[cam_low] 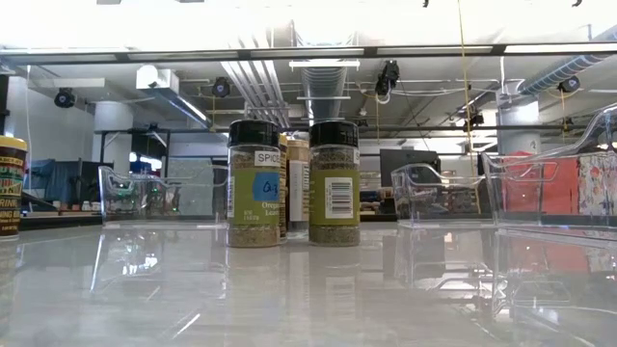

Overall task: Sort spices by type
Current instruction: Put the green seasoning bottle into the bottom transparent bin

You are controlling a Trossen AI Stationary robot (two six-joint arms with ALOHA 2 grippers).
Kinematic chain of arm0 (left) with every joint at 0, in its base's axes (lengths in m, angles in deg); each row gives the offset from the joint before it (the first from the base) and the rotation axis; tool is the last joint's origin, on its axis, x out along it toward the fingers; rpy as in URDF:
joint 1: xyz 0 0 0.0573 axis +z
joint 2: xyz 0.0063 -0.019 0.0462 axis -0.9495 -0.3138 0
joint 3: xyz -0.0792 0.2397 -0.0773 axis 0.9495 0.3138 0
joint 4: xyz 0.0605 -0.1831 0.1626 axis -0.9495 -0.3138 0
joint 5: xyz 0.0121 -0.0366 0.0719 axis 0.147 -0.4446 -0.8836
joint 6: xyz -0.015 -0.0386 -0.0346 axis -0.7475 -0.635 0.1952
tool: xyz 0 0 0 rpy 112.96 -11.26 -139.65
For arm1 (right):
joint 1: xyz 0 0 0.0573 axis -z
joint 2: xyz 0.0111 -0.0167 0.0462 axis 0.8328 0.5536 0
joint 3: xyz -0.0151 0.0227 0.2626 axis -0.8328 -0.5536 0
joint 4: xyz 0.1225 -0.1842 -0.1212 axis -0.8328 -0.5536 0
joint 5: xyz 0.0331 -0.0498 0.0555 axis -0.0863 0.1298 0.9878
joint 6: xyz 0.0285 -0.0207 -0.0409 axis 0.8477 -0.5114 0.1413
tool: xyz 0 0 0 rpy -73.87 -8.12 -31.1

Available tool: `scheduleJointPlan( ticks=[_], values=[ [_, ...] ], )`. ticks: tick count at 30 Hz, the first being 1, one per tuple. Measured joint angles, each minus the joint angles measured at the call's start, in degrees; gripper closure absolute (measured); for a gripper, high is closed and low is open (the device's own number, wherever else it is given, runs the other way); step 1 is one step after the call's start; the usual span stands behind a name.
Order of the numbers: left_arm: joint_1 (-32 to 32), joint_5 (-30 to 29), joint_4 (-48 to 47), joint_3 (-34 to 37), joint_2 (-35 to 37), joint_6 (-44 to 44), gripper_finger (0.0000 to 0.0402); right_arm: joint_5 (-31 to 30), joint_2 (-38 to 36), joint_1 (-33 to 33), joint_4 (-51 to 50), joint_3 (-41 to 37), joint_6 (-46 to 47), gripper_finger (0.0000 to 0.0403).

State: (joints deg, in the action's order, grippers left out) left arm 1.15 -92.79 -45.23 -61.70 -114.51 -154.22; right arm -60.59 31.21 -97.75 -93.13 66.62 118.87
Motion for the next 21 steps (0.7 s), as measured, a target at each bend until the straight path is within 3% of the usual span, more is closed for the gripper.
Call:
scheduleJointPlan(
  ticks=[21],
  values=[
    [1.1, -0.5, -3.1, -6.2, 0.0, -1.3, 0.0141, 0.0, 0.0, 0.0, 0.0, 0.0, -0.7, 0.0183]
  ],
)
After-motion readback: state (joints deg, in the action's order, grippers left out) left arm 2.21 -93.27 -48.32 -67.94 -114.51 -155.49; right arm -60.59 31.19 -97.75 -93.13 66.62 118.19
